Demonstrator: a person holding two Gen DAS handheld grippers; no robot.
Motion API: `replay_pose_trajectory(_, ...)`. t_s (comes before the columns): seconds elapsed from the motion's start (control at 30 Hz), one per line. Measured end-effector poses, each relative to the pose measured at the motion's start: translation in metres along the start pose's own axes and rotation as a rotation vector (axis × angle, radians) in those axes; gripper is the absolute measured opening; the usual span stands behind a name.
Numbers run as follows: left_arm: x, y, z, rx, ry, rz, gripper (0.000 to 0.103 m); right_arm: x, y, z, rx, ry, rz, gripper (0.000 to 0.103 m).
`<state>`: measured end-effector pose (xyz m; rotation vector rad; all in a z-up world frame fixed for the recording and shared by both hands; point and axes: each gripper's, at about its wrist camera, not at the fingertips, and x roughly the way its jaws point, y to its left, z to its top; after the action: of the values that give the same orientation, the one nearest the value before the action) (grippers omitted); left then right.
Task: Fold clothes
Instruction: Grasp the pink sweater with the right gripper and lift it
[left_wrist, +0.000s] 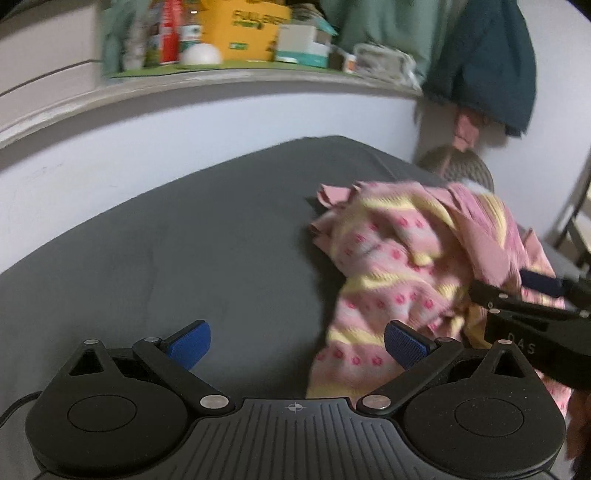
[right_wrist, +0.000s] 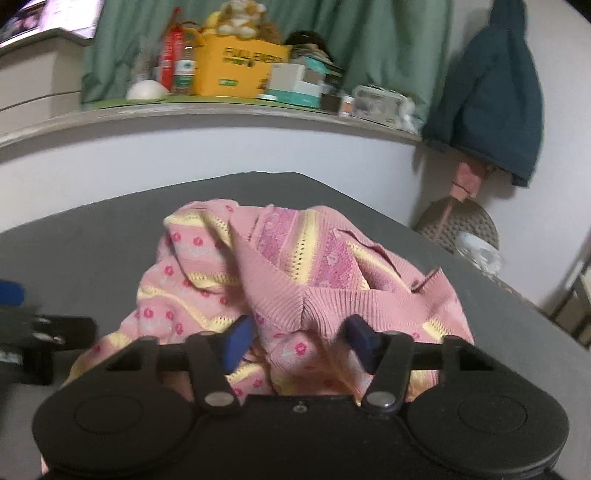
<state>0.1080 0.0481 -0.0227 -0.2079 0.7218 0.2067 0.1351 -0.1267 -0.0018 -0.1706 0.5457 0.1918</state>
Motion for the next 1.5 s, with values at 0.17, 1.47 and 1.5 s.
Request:
replay_pose_trajectory(0.17, 0.002, 0.009, 0.000, -0.058, 0.017, -0.004, 0.103, -0.017, -0.002, -0.014, 0.177, -0.051, -0.046, 0.055)
replay_pose_trajectory(1.47, -0.004, 0.004, 0.004, -0.016, -0.041, -0.043, 0.103, -0.054, 0.051, -0.053, -0.240, 0.038, -0.121, 0.044)
replay_pose_trajectory(1.5, -0.004, 0.003, 0.004, -0.014, -0.040, -0.042, 0.103, -0.047, 0.054, -0.053, -0.223, 0.043, -0.130, 0.044)
